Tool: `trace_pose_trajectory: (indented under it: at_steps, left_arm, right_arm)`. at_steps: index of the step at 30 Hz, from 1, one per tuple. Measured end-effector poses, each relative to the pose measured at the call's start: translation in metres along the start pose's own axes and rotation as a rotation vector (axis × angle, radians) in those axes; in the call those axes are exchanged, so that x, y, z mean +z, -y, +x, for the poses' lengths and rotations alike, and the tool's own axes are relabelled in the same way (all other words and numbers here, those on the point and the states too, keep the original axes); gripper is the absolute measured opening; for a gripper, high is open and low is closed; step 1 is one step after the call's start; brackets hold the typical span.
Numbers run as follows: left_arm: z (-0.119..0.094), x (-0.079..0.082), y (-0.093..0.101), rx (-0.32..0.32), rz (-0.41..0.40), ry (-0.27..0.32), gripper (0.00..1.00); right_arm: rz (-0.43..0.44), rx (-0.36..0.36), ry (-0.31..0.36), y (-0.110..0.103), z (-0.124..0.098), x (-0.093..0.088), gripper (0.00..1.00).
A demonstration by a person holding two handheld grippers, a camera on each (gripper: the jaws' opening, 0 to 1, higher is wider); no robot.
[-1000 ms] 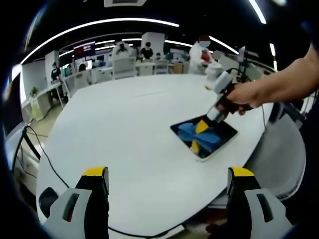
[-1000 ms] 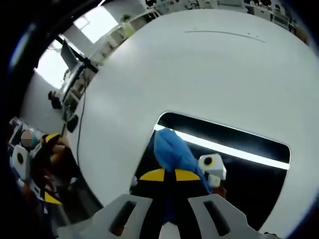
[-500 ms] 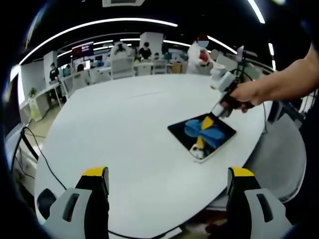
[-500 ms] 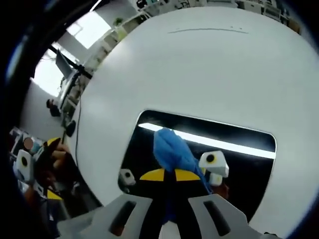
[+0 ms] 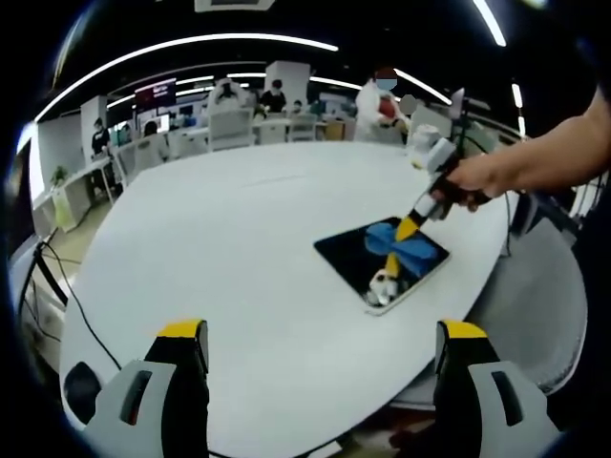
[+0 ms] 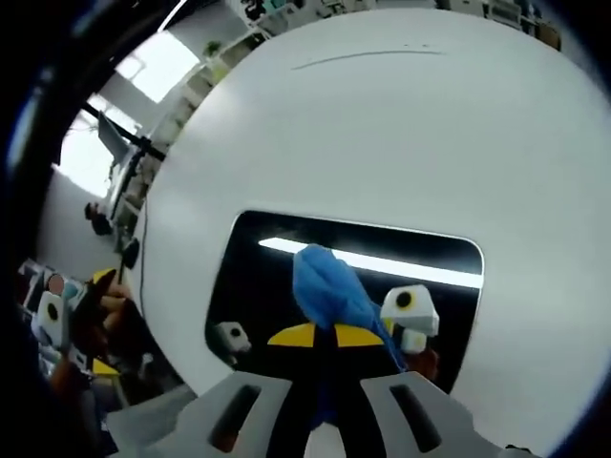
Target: Wipe the mirror surface with the cleaning cloth until all visible marks leave the cleaned area.
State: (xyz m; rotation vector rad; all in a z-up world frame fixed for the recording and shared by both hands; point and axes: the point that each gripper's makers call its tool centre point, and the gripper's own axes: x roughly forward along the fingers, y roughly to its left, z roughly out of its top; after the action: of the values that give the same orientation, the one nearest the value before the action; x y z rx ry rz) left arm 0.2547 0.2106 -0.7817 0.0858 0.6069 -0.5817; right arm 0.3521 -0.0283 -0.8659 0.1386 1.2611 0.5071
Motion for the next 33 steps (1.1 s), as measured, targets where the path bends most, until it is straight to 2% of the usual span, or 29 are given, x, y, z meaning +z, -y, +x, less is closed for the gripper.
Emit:
trace_pose_trajectory:
  at_steps: [14, 33]
  left_arm:
    - [0.000, -0.001, 0.002, -0.002, 0.002, 0.005, 0.99]
    - [-0.003, -0.003, 0.003, 0.011, -0.009, 0.004, 0.99]
  right_arm:
    - [0.034, -0.037, 0.004, 0.040, -0.018, -0.008, 0.00]
    - [0.055, -0.058, 0.010, 0.064, -0.031, -0.014, 0.00]
